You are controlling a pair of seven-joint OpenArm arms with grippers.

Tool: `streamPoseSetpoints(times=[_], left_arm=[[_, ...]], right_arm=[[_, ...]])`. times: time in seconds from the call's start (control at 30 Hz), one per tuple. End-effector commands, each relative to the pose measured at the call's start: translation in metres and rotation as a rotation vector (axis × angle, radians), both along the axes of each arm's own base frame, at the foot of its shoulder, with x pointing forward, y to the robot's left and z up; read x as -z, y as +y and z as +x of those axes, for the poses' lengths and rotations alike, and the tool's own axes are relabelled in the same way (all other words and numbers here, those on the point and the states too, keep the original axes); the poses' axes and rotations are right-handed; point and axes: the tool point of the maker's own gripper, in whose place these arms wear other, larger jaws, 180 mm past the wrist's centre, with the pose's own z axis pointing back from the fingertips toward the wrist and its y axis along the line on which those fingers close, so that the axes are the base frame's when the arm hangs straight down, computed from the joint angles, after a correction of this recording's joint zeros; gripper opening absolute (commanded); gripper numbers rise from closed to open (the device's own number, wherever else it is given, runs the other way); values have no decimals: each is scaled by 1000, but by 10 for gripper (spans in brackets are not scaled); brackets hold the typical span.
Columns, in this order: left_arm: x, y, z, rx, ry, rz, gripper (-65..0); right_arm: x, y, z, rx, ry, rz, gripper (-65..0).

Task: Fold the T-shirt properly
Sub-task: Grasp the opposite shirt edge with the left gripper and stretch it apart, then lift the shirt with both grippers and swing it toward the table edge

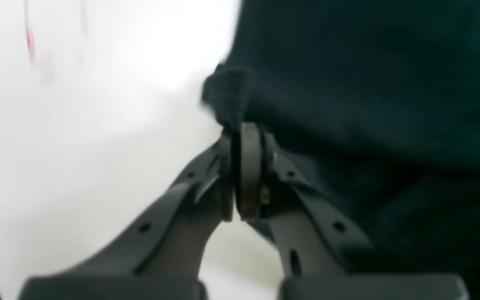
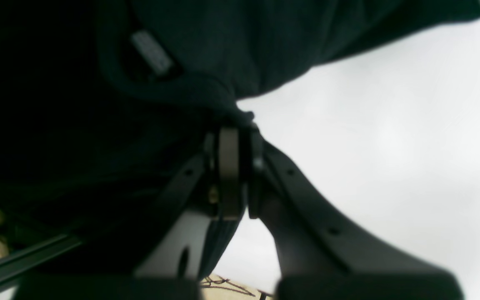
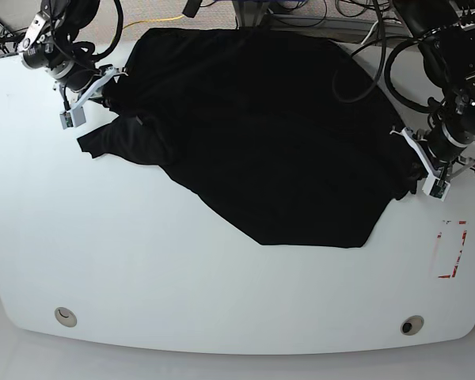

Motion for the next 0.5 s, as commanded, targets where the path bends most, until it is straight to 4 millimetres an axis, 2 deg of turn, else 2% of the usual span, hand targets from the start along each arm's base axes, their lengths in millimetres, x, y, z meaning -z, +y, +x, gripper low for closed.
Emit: streamPoseSetpoints(times=[0.0,0.17,0.3,0.47], left_arm=[[-21,-5,17,33,-60,27,-650],[-37,-16,34,53,-118,10,-650],[-69,-28,61,55,-221,-24,-650],[-90,-43,83,100,-270,-34,-650]], right_arm=[[-14,-4,19,-8,-69,-10,-650],[-15,-12,36,1,-86,0,-650],[-24,-30,67,8,-123,-3,-650],[-43,-49,106,22,-183,-2,-650]])
